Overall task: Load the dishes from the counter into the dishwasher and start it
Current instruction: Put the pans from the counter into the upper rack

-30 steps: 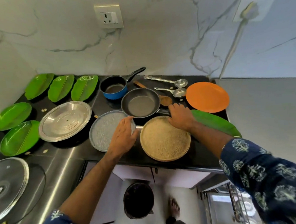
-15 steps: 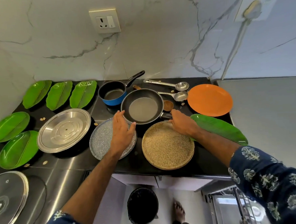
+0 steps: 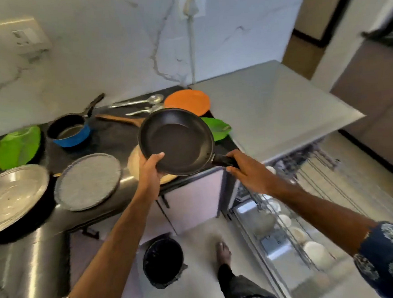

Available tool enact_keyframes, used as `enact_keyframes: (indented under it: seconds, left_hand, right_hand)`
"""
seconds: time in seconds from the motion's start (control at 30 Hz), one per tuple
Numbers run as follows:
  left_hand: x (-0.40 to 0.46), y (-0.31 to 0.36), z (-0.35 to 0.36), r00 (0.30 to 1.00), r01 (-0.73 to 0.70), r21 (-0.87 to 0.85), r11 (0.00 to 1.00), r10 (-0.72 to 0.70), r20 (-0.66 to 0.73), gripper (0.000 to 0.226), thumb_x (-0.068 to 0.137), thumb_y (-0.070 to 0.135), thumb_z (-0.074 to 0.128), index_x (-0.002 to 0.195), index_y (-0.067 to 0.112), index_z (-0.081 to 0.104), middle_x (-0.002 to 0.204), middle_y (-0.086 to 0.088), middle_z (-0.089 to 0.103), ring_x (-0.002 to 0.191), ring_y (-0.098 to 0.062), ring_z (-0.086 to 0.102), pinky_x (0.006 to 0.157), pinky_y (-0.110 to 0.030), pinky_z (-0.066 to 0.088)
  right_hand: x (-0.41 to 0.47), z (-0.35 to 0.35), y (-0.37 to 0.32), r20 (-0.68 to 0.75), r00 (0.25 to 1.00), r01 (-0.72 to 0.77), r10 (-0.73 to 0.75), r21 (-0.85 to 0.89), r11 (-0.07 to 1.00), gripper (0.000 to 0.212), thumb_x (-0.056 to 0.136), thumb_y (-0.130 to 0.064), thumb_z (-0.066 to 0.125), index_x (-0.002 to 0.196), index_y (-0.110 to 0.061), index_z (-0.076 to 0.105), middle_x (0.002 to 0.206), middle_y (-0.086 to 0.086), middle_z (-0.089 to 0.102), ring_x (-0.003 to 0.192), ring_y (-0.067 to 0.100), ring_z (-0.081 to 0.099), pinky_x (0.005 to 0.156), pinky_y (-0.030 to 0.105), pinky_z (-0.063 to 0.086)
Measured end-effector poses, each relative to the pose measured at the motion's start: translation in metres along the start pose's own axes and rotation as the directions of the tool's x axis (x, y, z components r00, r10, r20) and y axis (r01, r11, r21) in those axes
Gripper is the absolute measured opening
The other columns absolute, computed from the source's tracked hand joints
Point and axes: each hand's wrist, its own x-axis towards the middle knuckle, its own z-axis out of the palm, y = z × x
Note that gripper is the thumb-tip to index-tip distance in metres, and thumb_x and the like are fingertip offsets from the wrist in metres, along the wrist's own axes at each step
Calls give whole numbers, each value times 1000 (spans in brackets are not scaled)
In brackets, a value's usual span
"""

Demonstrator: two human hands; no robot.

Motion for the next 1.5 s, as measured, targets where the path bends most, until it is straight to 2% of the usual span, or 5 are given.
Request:
enact_keyframes:
  seconds: [0.2, 0.43, 0.63, 0.87, 1.5]
  left_hand:
    - [-63, -70, 74, 967, 121, 96, 988, -139, 212, 51, 93, -5, 52, 125, 35, 50, 119, 3, 63, 108, -23, 63, 65, -42, 61]
    - [-122, -173, 168, 864, 263, 311, 913, -366, 346, 85, 78, 19, 75, 148, 27, 27, 136, 2, 51, 118, -21, 61, 80, -54, 59]
    - [-134, -294, 270, 792, 444, 396, 804, -559, 246, 53, 95, 5, 61, 136, 24, 32, 137, -7, 50, 113, -33, 62, 66, -45, 61]
    - [-99, -422, 363, 850, 463, 496, 734, -527, -13, 38, 96, -7, 45, 128, 10, 33, 138, -25, 47, 112, -39, 59, 64, -44, 63]
    - [-66, -568, 421, 767, 482, 658, 579, -642, 3, 58, 91, -2, 58, 138, 21, 32, 134, -8, 47, 120, -29, 57, 73, -38, 63]
  right_hand:
    - [-111, -29, 54, -32, 986, -163, 162, -30, 986, 33, 97, -39, 58, 126, -28, 48, 112, -6, 62, 96, 10, 60, 76, 25, 44]
    - [-217, -58, 162, 66, 936, -347, 345, 22, 937, 29, 100, -32, 54, 127, -25, 49, 117, -11, 58, 102, 6, 57, 83, 20, 45]
    - [-264, -79, 306, 150, 885, -457, 441, 91, 885, 23, 101, -24, 54, 124, -20, 54, 114, -10, 58, 93, -5, 54, 84, 17, 46]
    - [-235, -69, 473, 191, 869, -474, 457, 48, 879, 25, 99, -18, 55, 123, -10, 58, 119, 10, 58, 110, 23, 55, 93, 35, 44]
    - [-226, -11, 612, 230, 735, -571, 638, -298, 765, 25, 94, -14, 60, 119, -14, 61, 114, 8, 58, 107, 26, 57, 90, 42, 54]
